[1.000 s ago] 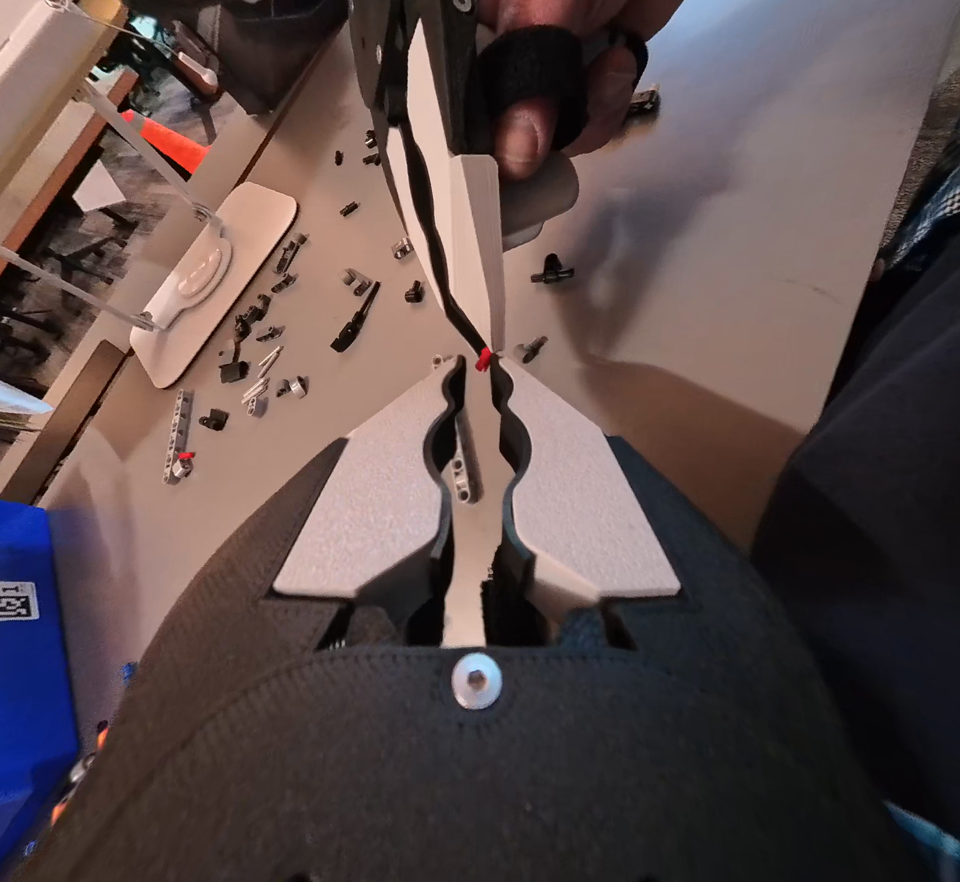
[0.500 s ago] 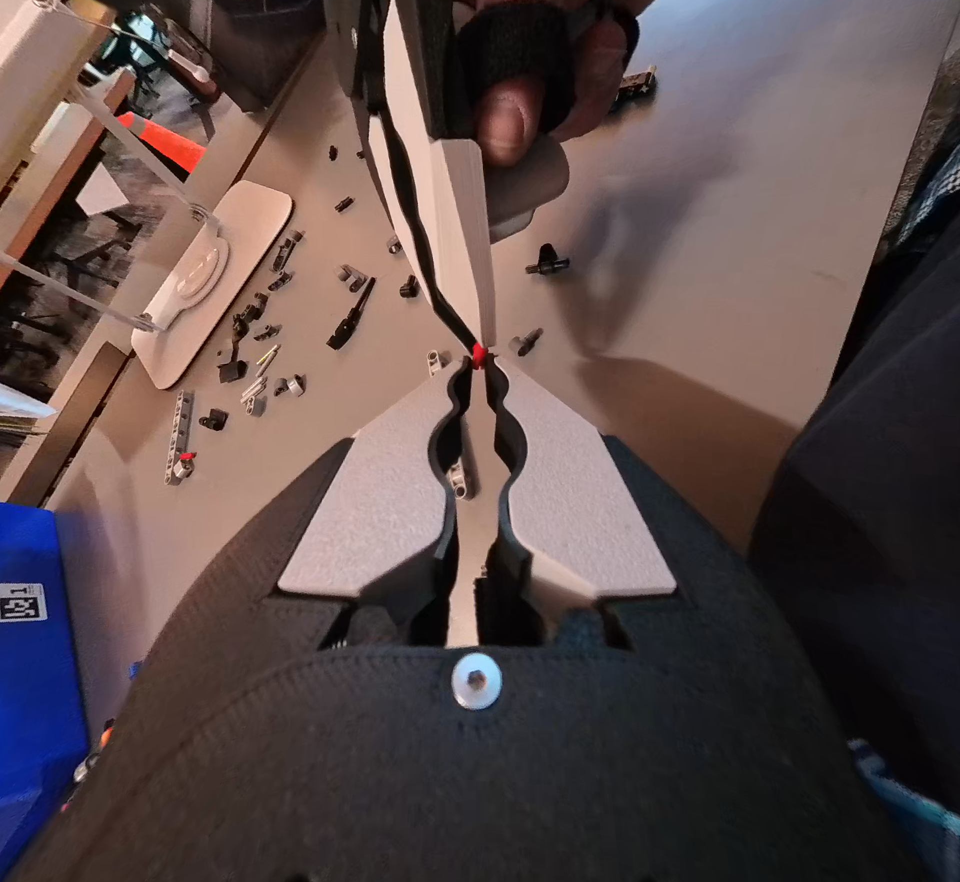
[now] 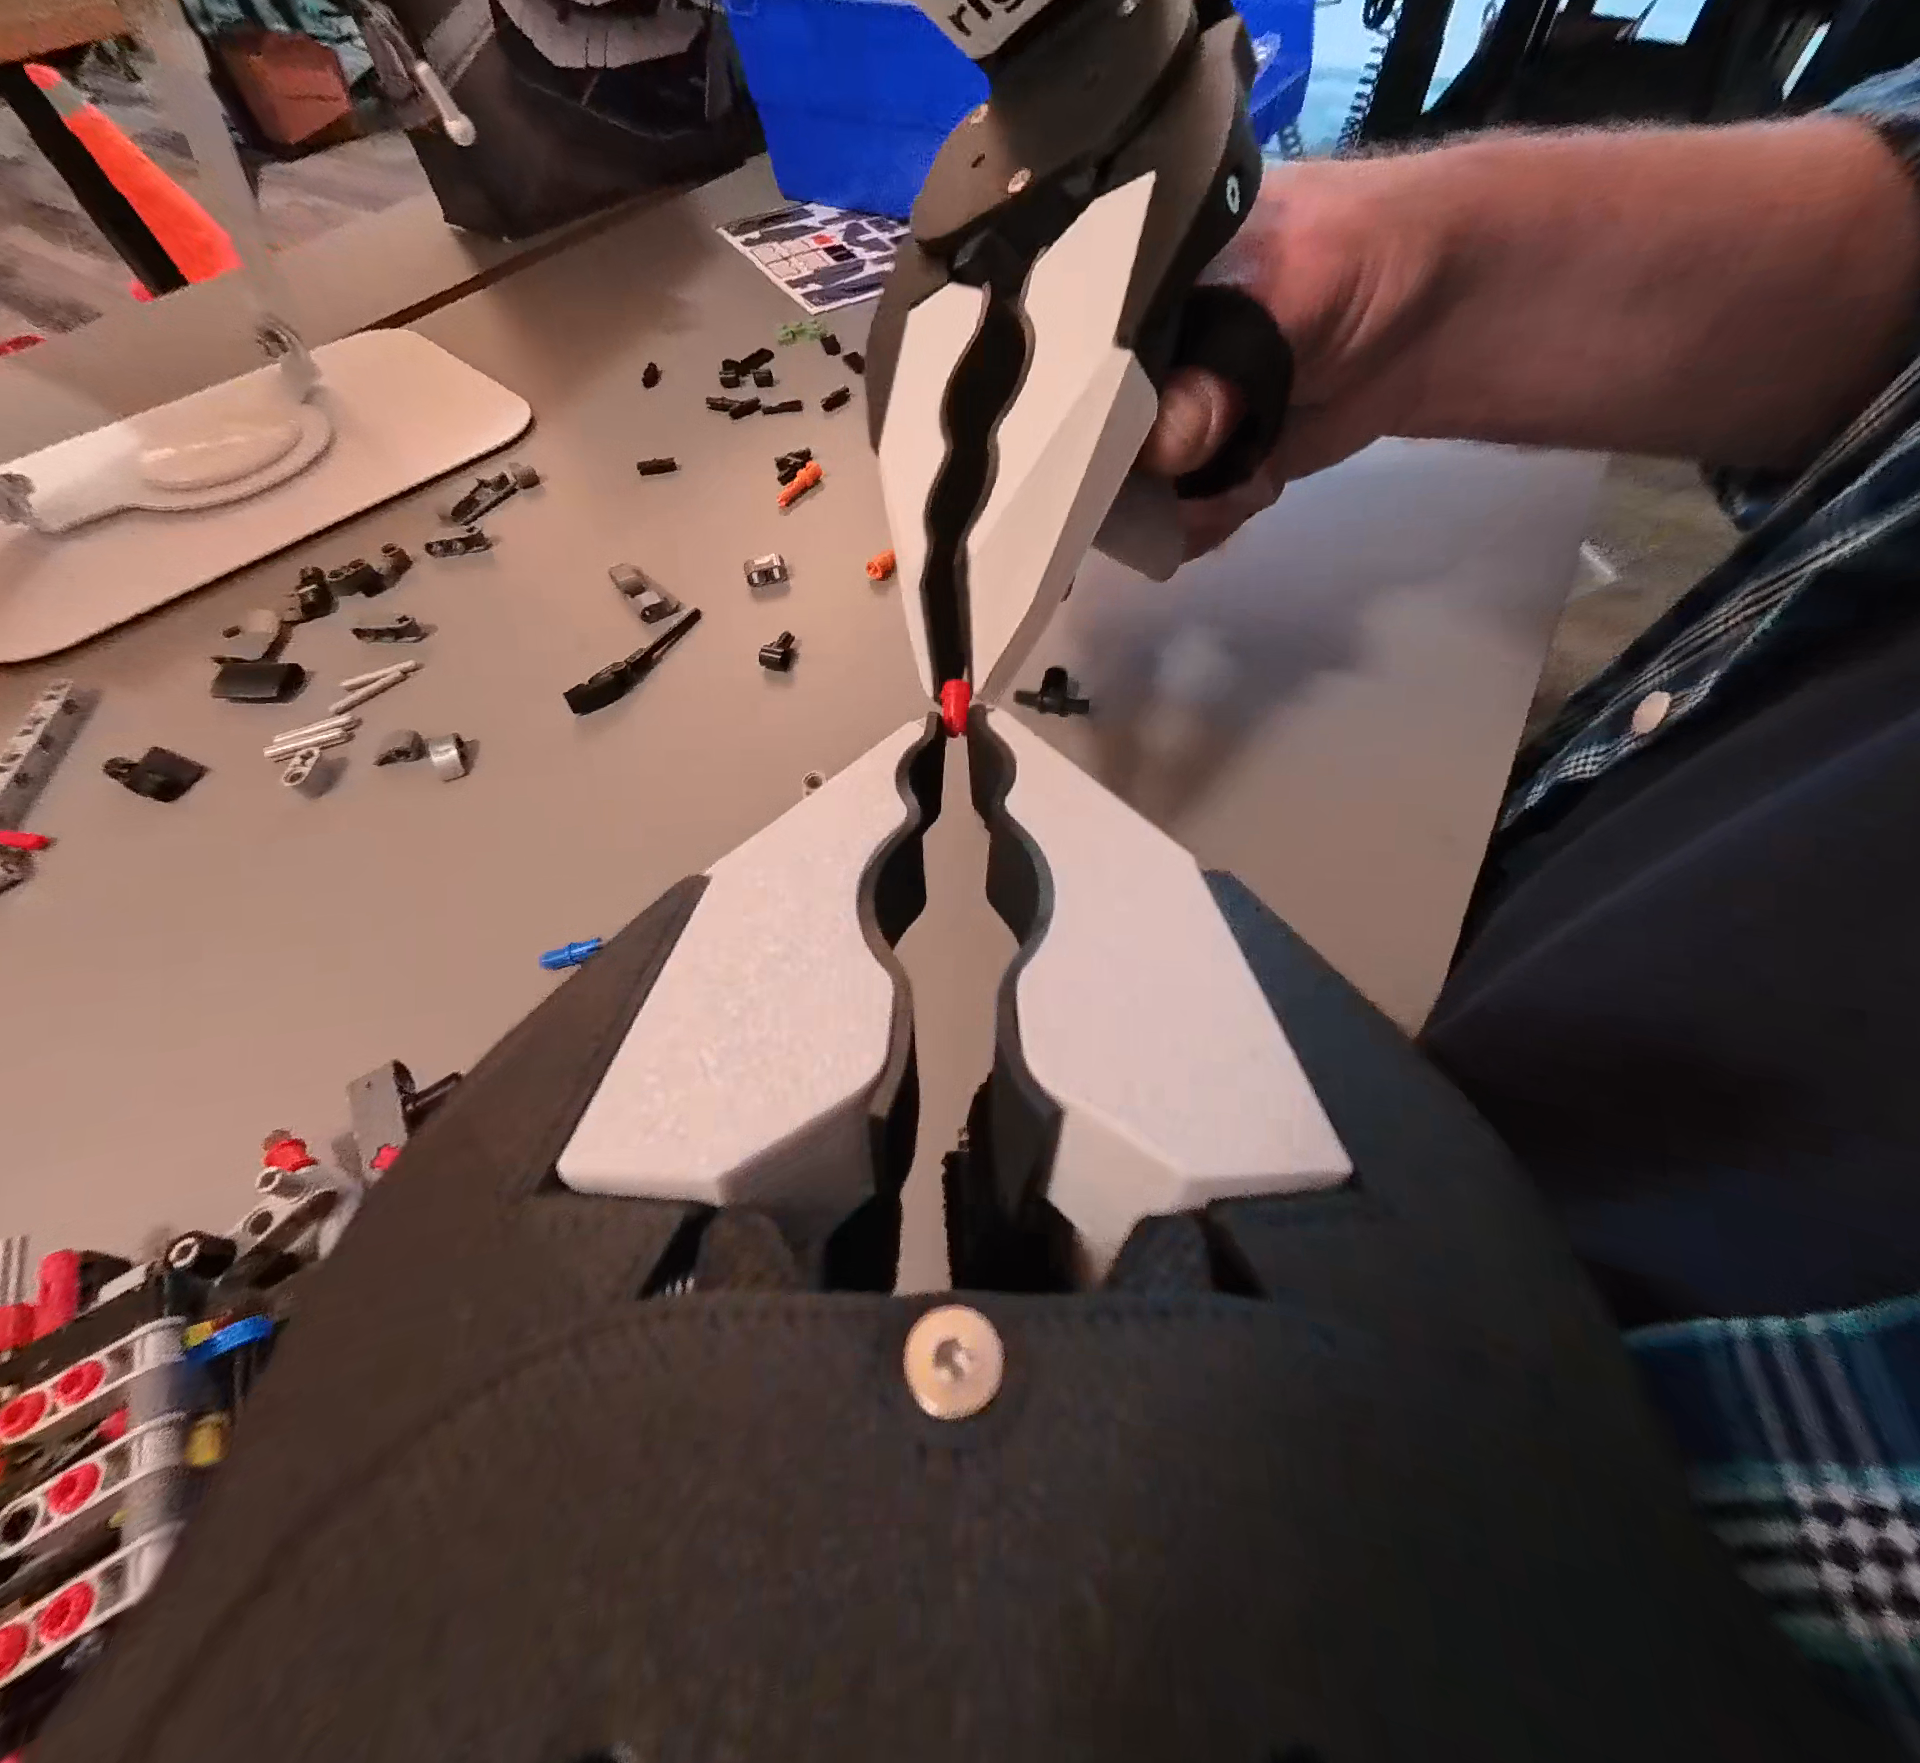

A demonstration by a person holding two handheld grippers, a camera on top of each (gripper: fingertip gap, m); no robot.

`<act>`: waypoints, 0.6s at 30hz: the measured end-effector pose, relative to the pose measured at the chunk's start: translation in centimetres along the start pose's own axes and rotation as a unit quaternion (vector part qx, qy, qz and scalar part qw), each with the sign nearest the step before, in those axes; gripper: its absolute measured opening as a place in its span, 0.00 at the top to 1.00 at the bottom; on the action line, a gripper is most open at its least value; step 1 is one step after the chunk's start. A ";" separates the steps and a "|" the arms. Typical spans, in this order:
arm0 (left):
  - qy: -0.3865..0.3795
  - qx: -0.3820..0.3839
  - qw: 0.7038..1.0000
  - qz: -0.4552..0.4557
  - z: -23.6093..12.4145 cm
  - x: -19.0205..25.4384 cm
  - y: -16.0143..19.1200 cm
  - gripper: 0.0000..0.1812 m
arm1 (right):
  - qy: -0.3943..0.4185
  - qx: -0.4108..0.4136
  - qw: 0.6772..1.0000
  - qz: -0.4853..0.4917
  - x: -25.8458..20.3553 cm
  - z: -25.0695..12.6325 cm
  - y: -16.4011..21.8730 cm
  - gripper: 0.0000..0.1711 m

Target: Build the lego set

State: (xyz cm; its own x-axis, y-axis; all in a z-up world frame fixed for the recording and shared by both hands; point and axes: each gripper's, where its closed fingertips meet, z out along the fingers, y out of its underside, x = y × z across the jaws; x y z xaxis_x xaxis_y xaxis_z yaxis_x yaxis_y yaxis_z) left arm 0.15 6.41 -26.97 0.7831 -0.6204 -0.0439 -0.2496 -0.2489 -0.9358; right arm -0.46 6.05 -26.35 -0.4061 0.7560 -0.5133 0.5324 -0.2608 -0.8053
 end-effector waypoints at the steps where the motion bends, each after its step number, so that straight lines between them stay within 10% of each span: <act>1: 0.001 0.002 1.000 -0.004 0.0 0.0 0.0 0.98 | -0.002 0.002 1.000 0.005 0.0 0.0 0.0 0.98; 18: -0.028 -0.017 0.998 0.054 0.1 -0.3 0.7 0.98 | -0.011 0.005 0.999 0.038 0.4 0.4 0.2 1.00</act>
State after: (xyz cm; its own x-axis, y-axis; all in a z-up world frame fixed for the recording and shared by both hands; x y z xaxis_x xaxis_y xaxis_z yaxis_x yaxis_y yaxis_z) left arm -0.19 6.56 -27.65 0.7809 -0.6024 -0.1652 -0.3537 -0.2085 -0.9118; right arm -0.82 6.08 -26.79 -0.3814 0.7197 -0.5801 0.5552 -0.3234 -0.7663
